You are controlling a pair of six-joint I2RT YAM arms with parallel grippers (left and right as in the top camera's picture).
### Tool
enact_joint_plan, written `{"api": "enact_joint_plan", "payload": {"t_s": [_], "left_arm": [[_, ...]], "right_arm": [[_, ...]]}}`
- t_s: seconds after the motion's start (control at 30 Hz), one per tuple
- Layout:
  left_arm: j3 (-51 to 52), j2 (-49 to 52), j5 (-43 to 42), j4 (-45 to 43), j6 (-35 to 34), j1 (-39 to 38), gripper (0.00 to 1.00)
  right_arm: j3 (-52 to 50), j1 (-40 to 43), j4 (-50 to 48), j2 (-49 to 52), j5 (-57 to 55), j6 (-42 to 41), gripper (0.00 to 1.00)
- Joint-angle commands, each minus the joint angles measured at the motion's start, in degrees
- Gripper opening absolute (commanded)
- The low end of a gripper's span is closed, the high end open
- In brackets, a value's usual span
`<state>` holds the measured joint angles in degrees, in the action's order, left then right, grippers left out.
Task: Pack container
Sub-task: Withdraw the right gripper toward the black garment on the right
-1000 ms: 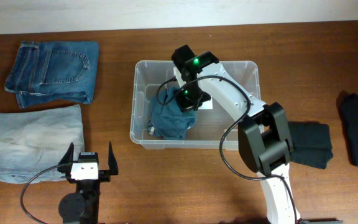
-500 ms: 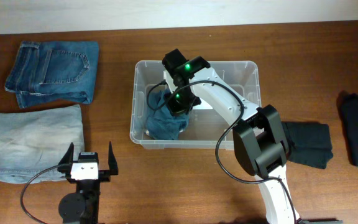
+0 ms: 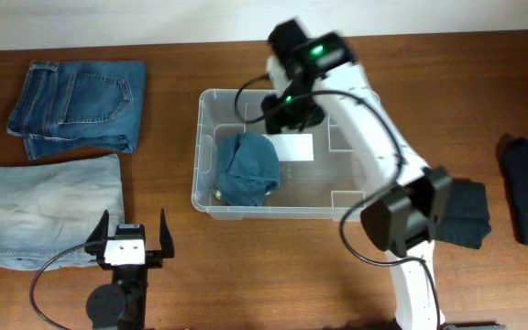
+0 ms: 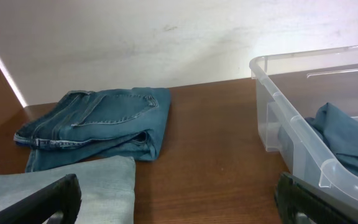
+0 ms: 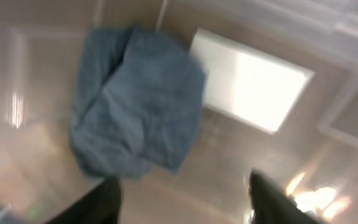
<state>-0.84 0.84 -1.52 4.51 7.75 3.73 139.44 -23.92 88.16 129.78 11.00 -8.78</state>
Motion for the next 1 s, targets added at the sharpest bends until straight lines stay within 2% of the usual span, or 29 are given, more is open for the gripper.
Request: {"api": "enact_joint_plan", "payload": {"t_s": [0.0, 0.07, 0.1, 0.3, 0.43, 0.7, 0.97], "left_arm": [[0.3, -0.5, 0.2, 0.1, 0.7, -0.2, 0.99], [0.3, -0.5, 0.2, 0.1, 0.7, -0.2, 0.99], [0.3, -0.5, 0.2, 0.1, 0.7, -0.2, 0.99], [0.3, -0.5, 0.2, 0.1, 0.7, -0.2, 0.99], [0.3, -0.5, 0.2, 0.1, 0.7, -0.2, 1.0], [0.3, -0.5, 0.2, 0.1, 0.7, -0.2, 0.99], [0.3, -0.5, 0.2, 0.1, 0.7, -0.2, 0.99]], "right_arm": [[9.4, 2.4, 5.7, -6.5, -5.4, 0.4, 0.71], [13.4, 4.4, 9.2, -8.1, -9.6, 0.4, 0.82], [13.5, 5.4, 9.2, -9.5, -9.9, 0.4, 0.99], [13.3, 14.2, 9.2, -17.9, -9.5, -0.7, 0.99], [7.3, 21.7, 9.2, -25.8, -9.6, -0.7, 0.99], [-24.2, 43.2, 8.9, -43.5, -7.7, -4.7, 0.99], [-48.1, 58.8, 2.2, -47.1, 4.0, -5.3, 0.99]]}}
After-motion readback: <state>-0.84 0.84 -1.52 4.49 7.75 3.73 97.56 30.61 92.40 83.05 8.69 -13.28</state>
